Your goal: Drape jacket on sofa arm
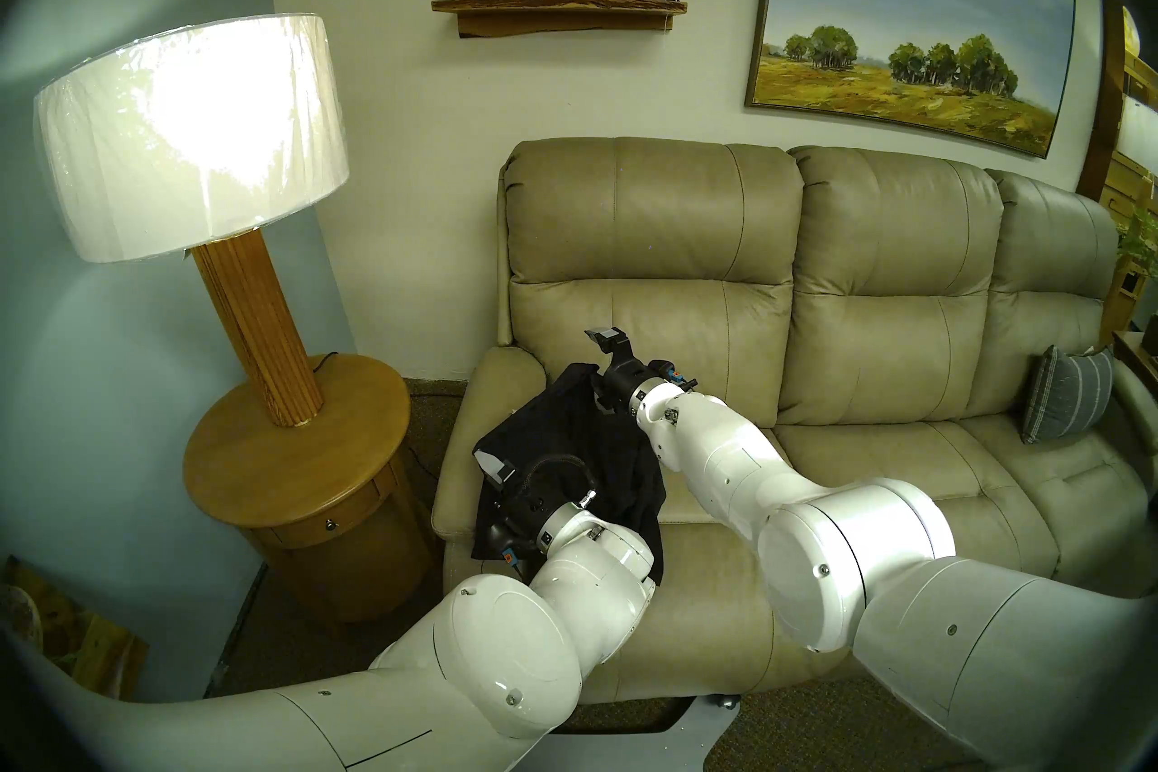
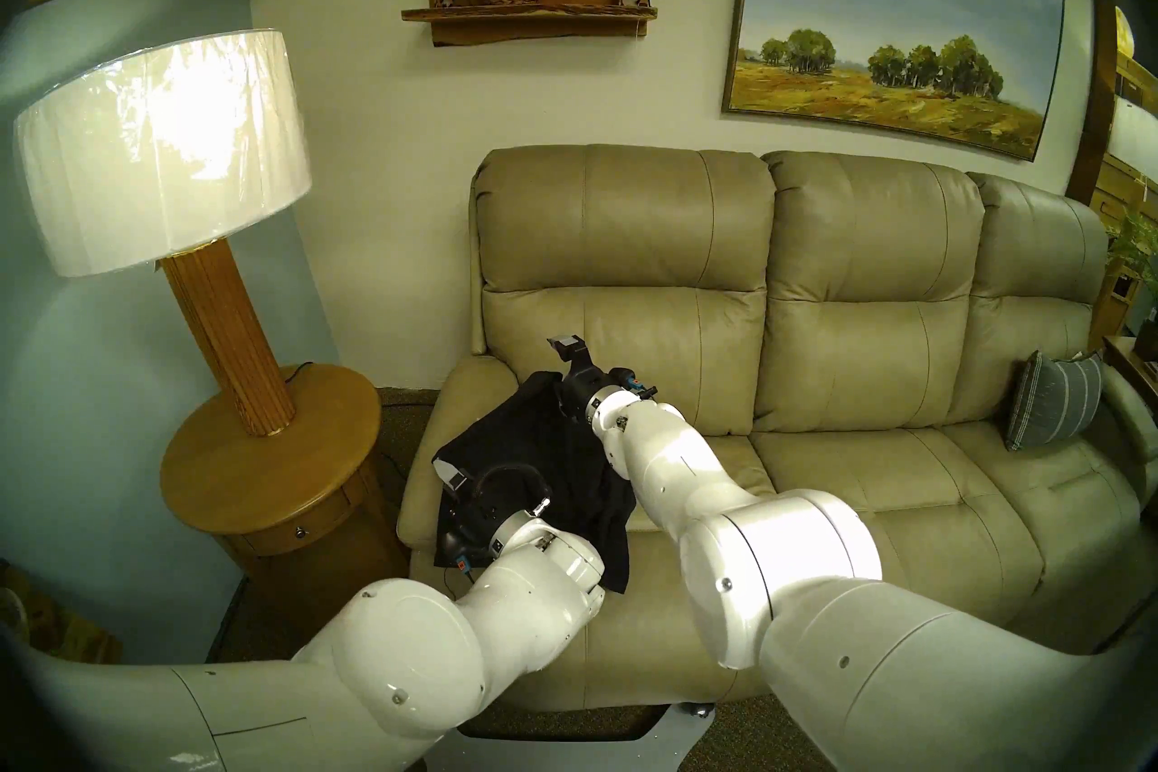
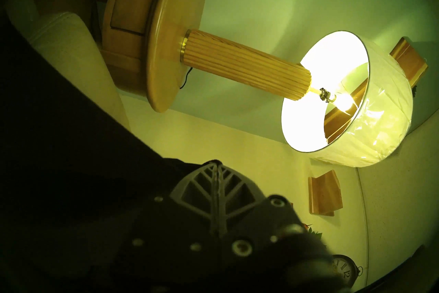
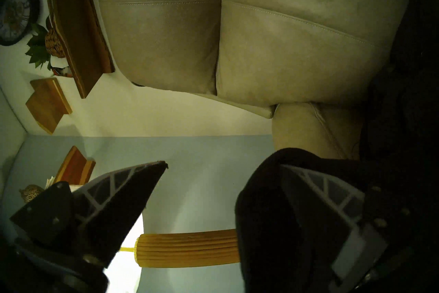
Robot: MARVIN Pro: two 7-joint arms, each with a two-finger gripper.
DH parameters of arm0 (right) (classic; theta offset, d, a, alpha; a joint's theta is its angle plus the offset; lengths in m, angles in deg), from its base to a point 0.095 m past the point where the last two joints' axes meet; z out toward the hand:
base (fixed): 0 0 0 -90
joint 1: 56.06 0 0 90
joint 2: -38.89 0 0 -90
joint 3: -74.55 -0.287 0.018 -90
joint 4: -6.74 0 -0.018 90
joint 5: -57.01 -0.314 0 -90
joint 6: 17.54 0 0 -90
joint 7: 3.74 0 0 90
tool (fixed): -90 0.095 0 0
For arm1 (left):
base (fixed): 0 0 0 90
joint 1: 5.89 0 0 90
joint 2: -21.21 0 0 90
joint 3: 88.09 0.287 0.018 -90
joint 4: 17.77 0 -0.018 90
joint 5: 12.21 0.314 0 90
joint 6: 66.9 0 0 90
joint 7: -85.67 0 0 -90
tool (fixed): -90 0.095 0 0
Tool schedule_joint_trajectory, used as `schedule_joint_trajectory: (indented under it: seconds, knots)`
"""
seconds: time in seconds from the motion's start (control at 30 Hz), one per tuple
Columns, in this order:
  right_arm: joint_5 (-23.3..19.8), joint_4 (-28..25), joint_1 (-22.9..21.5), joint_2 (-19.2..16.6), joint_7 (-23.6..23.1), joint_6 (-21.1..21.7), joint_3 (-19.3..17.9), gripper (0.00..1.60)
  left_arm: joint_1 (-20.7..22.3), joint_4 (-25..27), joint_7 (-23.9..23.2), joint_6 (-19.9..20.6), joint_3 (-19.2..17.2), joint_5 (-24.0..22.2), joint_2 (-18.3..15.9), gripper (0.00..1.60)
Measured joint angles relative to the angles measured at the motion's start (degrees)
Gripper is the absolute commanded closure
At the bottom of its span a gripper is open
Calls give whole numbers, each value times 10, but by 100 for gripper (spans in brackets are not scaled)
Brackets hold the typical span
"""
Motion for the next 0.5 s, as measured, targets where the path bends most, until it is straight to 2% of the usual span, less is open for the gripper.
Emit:
schedule_joint_trajectory:
  seconds: [0.5]
  knots:
    - [1, 4, 21, -57, -10, 49, -8, 0, 32, 85, 32, -31, -37, -37, -9, 160]
